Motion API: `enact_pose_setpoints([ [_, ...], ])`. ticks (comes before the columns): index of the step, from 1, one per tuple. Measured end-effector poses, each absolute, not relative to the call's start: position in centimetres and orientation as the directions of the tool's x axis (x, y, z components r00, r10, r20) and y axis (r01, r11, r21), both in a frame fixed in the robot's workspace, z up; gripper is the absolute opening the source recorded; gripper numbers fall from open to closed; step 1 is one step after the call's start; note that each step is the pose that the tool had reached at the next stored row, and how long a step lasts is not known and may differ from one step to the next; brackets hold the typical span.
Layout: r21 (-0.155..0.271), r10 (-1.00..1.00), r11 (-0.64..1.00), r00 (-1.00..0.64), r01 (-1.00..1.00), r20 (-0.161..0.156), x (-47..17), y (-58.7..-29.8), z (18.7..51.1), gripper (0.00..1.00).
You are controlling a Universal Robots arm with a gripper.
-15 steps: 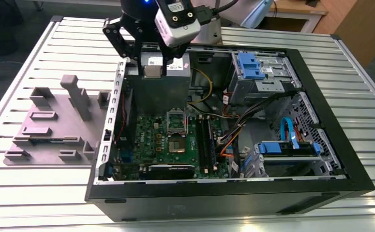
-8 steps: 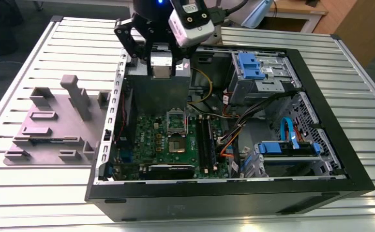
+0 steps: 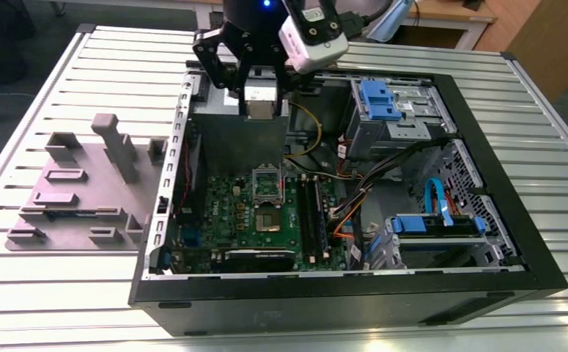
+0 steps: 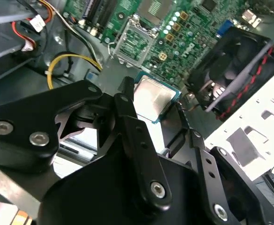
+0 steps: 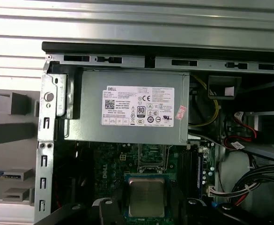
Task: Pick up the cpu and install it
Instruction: 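Pick up the cpu and move it towards the insertion slot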
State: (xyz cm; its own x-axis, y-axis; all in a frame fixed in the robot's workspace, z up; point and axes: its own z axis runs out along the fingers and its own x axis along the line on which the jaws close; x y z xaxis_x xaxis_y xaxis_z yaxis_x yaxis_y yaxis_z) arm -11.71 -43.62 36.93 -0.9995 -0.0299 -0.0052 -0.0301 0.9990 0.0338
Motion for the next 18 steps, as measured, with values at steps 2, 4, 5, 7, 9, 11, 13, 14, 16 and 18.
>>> enact_pose_setpoints([
  [2,0.034,-0.030,0.999,-1.000,-0.030,-0.005,-11.2,-43.6,36.9,0.47],
  [4,0.034,-0.030,0.999,-1.000,-0.030,-0.005,-10.6,-43.6,36.9,0.47],
  [5,0.034,-0.030,0.999,-1.000,-0.030,-0.005,-10.3,-43.6,36.9,0.47],
  [7,0.034,-0.030,0.999,-1.000,-0.030,-0.005,-9.7,-43.6,36.9,0.47],
  [9,0.034,-0.030,0.999,-1.000,-0.030,-0.005,-9.2,-43.6,36.9,0.47],
  [11,0.034,-0.030,0.999,-1.000,-0.030,-0.005,-8.5,-43.6,36.9,0.47],
  [13,0.034,-0.030,0.999,-1.000,-0.030,-0.005,-8.0,-43.6,36.9,0.47],
  [14,0.034,-0.030,0.999,-1.000,-0.030,-0.005,-7.7,-43.6,36.9,0.47],
  [16,0.034,-0.030,0.999,-1.000,-0.030,-0.005,-7.3,-43.6,36.9,0.47],
  [18,0.034,-0.030,0.999,-1.000,-0.030,-0.005,-7.2,-43.7,36.9,0.47],
])
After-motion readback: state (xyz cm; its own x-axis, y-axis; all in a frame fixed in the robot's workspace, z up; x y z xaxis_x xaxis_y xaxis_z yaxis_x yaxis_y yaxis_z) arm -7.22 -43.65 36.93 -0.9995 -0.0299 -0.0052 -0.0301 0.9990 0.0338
